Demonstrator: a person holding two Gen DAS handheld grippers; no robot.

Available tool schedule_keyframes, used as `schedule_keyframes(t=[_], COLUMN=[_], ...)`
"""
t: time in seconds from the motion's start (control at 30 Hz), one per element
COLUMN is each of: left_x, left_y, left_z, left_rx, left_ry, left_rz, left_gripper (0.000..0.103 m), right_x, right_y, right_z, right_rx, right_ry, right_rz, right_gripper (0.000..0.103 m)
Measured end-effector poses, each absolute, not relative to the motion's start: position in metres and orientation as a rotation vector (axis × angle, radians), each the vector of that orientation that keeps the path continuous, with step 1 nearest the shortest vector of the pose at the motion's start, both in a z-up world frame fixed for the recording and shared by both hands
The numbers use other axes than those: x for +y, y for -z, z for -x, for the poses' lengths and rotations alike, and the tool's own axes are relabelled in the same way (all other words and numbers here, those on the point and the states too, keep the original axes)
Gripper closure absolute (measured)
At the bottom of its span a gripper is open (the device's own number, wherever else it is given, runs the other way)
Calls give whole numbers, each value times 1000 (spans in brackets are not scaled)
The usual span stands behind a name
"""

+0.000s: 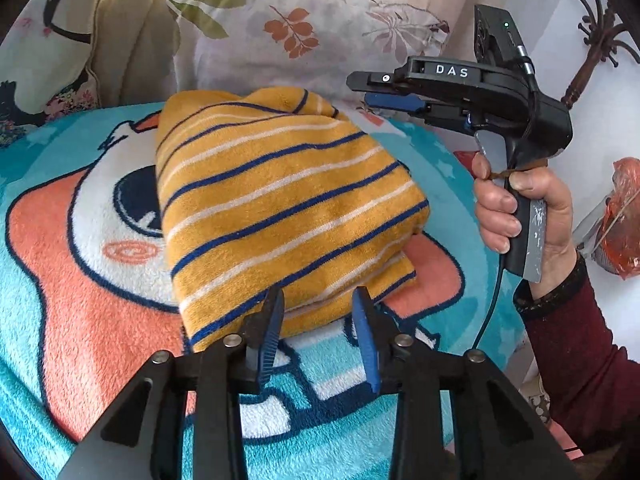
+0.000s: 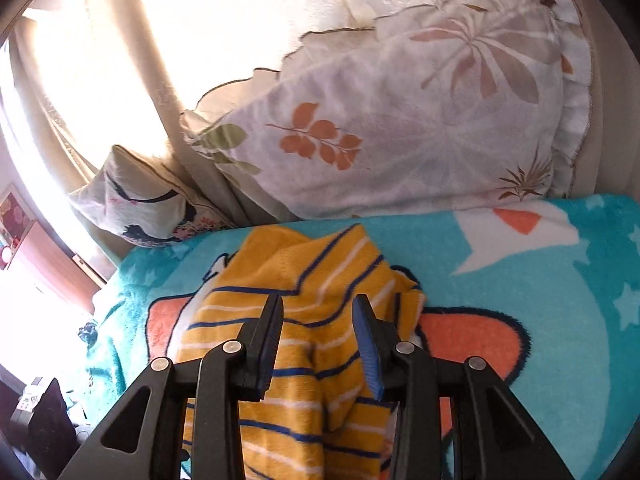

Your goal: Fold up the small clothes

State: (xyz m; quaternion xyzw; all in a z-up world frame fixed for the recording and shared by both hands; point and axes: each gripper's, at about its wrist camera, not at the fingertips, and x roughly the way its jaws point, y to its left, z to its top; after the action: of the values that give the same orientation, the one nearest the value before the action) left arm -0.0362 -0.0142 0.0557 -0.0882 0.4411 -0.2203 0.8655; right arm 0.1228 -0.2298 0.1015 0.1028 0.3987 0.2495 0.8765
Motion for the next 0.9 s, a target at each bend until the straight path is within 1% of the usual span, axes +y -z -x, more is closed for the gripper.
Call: schedule_keyframes(t=[0.07,0.13,0.2,0.23,0.4,0.47,0.5,0.57,0.63,0.67,0.7,0.73,0.8,0.87,0.9], left_x=[-6,-2,12,19,54,61,64,66,65,65,64,65,68,75,79], left_y=[-58,-60,-63,-62,-57,-54,-53,-53,-54,-56,-57,-57,-59,-60,-61], left_z=[40,37,40,42,42,39,39,41,45,47,48,50,54,58,60], left_rx=[919,913,900,896,890,894,895,896,890,885,882,876,868,861,856], left_ry=[433,389,351,337,293,283,278,273,261,247,234,220,189,159,146], left_rz=[220,232,254,271,334,350,357,363,346,331,317,305,289,278,274], left_gripper=[61,60,56,53,52,52,52,52,52,51,51,48,46,43,42], right_x=[-215,-206,-204,-208,-234,-239,-241,-238,-225,-215,-205,-194,-185,-199,-209], right_y=[-92,-64,-33,-29,-32,-46,-58,-82,-96,-96,-93,-84,-53,-26,-26], right_z=[-130,-140,-137,-128,-96,-96,-97,-103,-116,-125,-134,-146,-170,-184,-182], right_rx=[871,994,1099,1072,1096,1089,1049,960,906,891,891,909,1006,1080,1047], right_ry=[-550,-593,-570,-569,-530,-482,-489,-503,-495,-494,-489,-478,-438,-388,-397], right_rz=[-229,-294,-270,-260,-226,-215,-243,-272,-273,-263,-243,-220,-208,-269,-322], right_gripper=[63,64,64,64,64,64,62,61,56,51,48,47,45,47,50])
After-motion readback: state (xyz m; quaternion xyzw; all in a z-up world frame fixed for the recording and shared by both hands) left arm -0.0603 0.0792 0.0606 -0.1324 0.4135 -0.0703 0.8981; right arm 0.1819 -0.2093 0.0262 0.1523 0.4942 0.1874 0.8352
